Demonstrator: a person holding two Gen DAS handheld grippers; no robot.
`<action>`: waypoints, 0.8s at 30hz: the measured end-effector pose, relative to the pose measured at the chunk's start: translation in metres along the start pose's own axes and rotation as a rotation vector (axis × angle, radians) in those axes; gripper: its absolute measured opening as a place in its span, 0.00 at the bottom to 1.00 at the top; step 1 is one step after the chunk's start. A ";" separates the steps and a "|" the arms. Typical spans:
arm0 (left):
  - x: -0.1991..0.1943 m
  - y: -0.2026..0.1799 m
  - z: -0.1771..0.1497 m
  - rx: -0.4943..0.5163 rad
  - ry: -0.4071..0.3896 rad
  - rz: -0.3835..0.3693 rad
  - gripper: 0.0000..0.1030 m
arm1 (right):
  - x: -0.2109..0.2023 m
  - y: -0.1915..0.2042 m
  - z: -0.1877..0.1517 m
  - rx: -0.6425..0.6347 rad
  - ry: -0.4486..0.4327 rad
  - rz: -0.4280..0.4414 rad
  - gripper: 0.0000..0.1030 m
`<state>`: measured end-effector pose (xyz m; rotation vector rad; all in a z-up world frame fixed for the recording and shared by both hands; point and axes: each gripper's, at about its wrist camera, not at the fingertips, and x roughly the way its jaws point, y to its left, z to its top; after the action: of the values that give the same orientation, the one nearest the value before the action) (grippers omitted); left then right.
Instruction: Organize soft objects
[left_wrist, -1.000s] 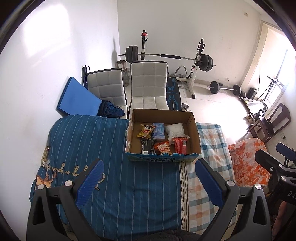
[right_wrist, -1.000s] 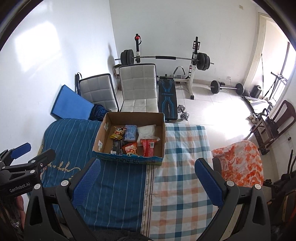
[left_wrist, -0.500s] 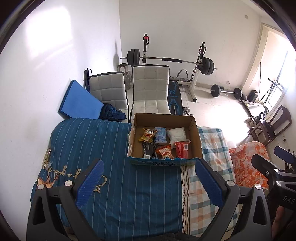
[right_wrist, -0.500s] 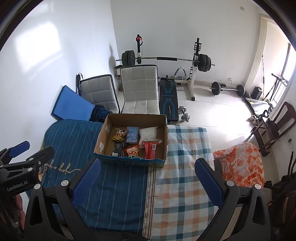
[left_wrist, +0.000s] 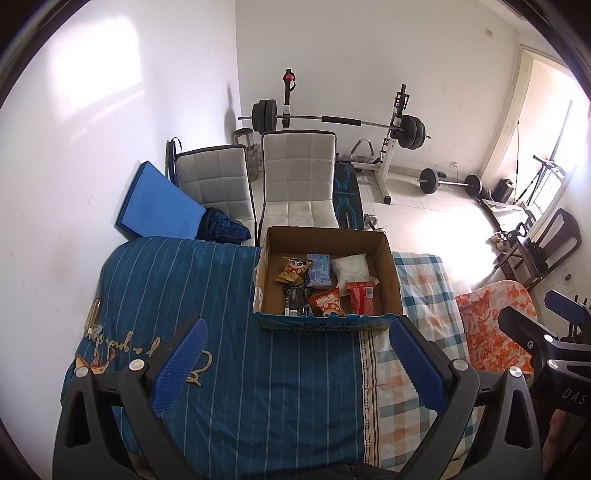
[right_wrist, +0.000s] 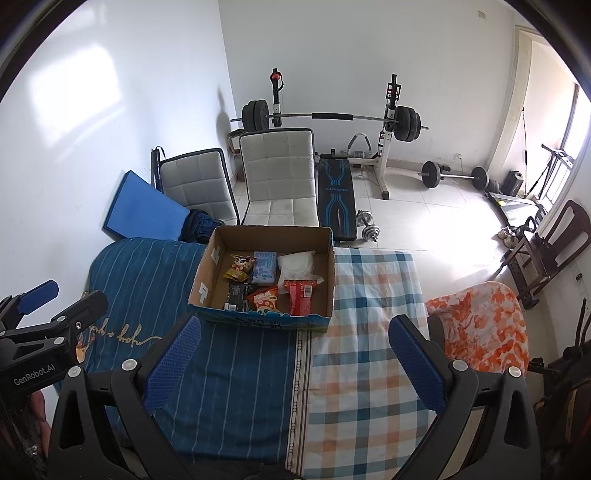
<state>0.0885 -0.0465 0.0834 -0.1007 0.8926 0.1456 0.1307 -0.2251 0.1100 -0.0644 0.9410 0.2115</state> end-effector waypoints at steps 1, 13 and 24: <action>0.001 0.000 0.000 -0.002 0.003 0.001 0.98 | -0.001 -0.001 -0.001 0.002 0.001 0.000 1.00; 0.009 0.001 -0.005 -0.008 0.050 -0.020 0.98 | 0.003 -0.004 -0.010 0.002 0.025 0.003 1.00; 0.007 0.001 -0.005 -0.009 0.042 -0.012 0.98 | 0.006 -0.005 -0.012 0.001 0.026 0.005 1.00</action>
<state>0.0882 -0.0453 0.0748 -0.1177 0.9328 0.1364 0.1260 -0.2311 0.0983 -0.0642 0.9675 0.2153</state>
